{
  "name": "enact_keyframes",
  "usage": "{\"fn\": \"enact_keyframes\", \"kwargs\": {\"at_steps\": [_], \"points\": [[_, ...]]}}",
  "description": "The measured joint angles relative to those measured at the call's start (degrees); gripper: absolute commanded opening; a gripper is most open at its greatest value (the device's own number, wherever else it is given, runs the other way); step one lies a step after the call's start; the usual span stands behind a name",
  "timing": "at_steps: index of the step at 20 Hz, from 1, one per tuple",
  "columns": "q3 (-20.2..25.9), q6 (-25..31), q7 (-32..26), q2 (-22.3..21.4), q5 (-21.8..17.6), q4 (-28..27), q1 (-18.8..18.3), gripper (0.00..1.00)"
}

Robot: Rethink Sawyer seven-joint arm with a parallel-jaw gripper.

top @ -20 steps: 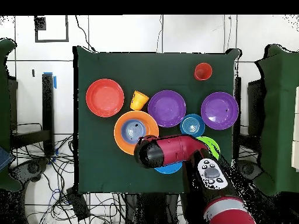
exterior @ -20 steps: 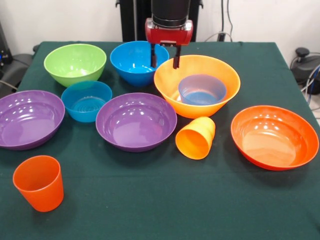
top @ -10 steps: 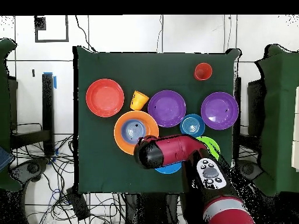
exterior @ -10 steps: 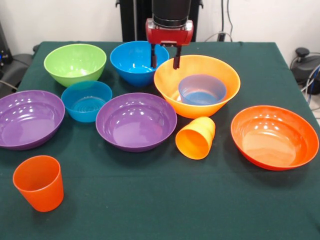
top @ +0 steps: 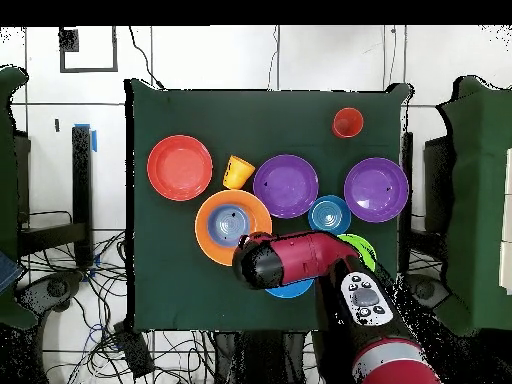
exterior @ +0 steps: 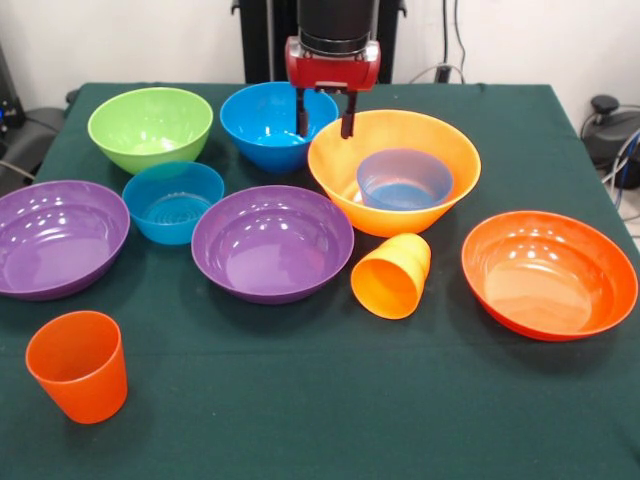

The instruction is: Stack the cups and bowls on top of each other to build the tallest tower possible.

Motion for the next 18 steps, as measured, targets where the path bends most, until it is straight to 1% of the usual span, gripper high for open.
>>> {"fn": "enact_keyframes", "kwargs": {"at_steps": [8, 13, 14, 16, 18], "points": [[1.22, 0.99, 0.0, -0.43, 0.04, 0.02, -1.01, 1.0], [4.4, 5.07, 0.0, -2.65, 0.48, 0.02, -4.37, 1.0], [5.49, 7.06, 0.0, -3.52, 0.59, -0.08, -5.71, 1.0], [6.84, 9.42, 0.0, -4.38, 0.63, -0.31, -7.19, 1.0], [7.63, 10.79, 0.0, -4.78, 0.69, -0.55, -8.0, 1.0]]}}
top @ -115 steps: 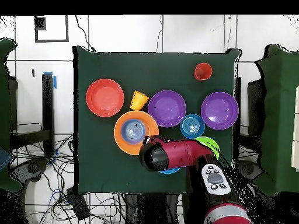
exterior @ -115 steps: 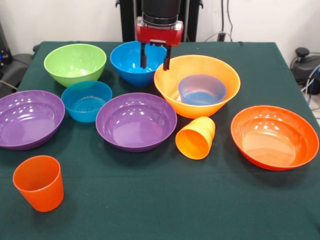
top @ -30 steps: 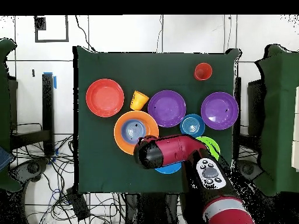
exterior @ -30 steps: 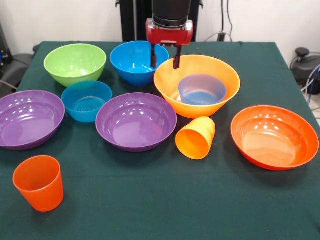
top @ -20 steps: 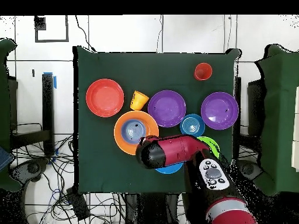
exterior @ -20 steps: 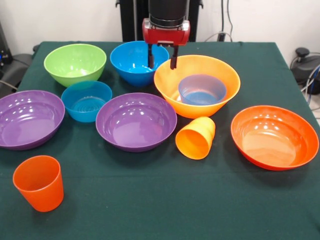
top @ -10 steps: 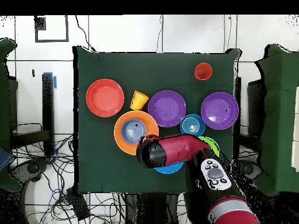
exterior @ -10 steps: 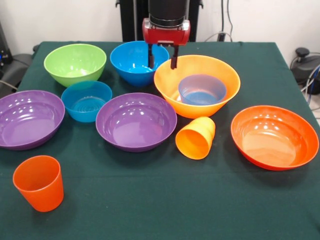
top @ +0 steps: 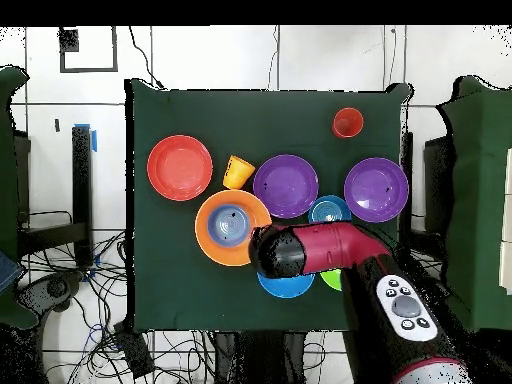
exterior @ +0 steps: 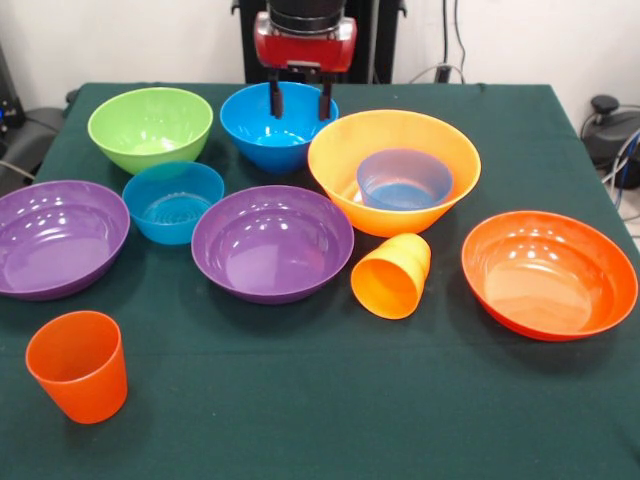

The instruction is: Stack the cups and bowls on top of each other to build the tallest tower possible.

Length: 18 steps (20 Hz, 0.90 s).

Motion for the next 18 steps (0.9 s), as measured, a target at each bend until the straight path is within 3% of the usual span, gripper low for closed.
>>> {"fn": "enact_keyframes", "kwargs": {"at_steps": [7, 18], "points": [[4.22, 6.55, 0.0, -0.61, 0.05, -2.8, -3.11, 1.0], [7.14, 7.3, 0.0, 1.31, 0.01, -7.06, -3.1, 1.0]]}}
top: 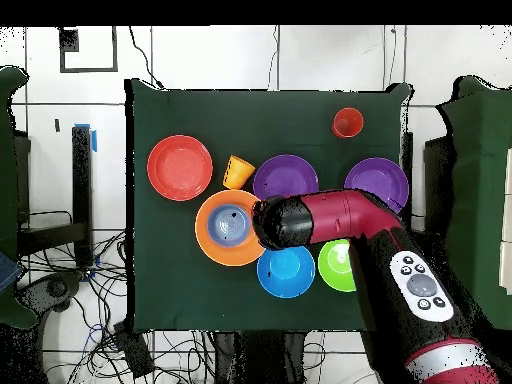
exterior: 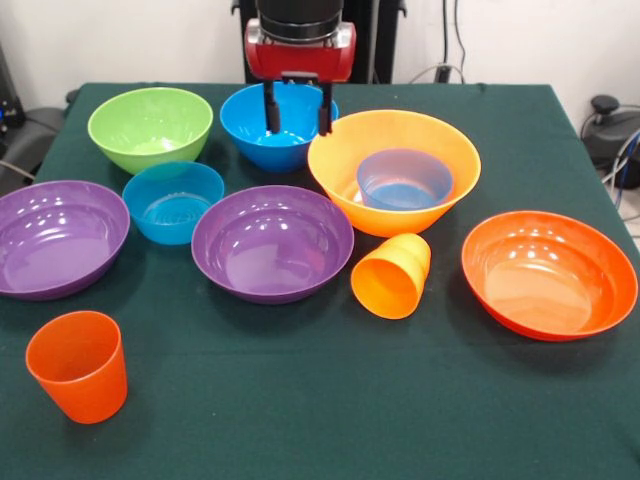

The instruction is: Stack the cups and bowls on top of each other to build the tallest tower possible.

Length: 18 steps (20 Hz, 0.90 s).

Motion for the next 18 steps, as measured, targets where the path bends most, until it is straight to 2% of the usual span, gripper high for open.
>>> {"fn": "enact_keyframes", "kwargs": {"at_steps": [8, 18], "points": [[0.67, 0.7, 0.0, 2.37, -0.01, -3.31, 0.0, 1.0], [1.3, 2.82, 0.0, 2.78, -0.04, -5.12, -0.01, 1.0]]}}
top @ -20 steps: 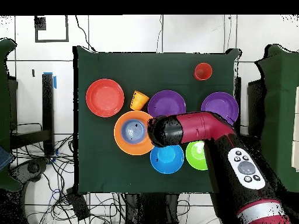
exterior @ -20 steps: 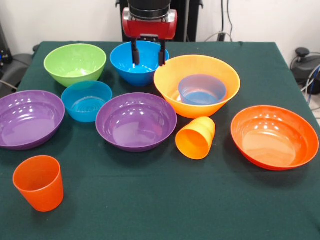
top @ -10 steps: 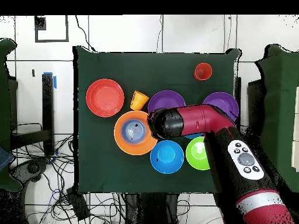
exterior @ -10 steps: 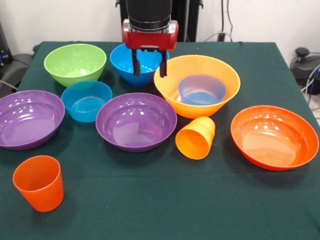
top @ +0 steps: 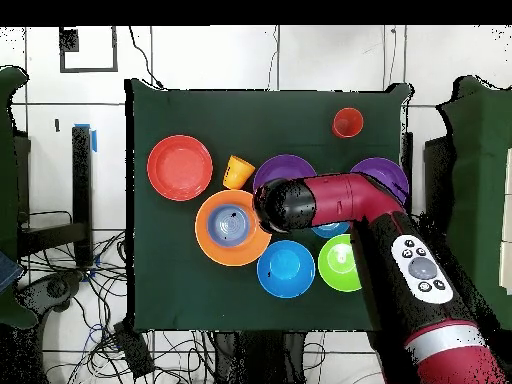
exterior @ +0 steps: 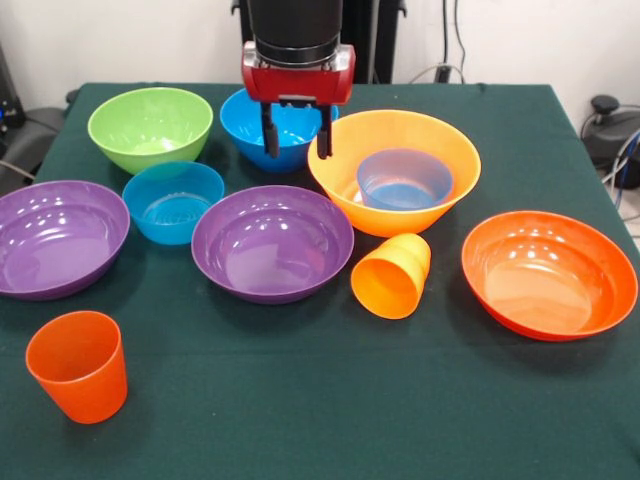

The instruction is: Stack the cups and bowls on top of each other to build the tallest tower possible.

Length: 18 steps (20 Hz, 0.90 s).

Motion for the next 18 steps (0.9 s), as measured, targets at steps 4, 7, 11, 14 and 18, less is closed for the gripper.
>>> {"fn": "enact_keyframes", "kwargs": {"at_steps": [4, 7, 11, 14, 18], "points": [[0.79, 2.05, 0.0, 0.0, -0.01, -0.98, 0.01, 1.0], [1.24, 3.09, 0.0, 0.09, -0.02, -1.87, 0.01, 1.0], [1.61, 3.81, 0.0, 0.92, -0.02, -3.47, 0.01, 1.0], [1.78, 4.22, 0.0, 1.72, -0.04, -4.37, 0.0, 1.0], [1.99, 4.82, 0.0, 2.73, -0.04, -5.24, 0.0, 1.0]]}}
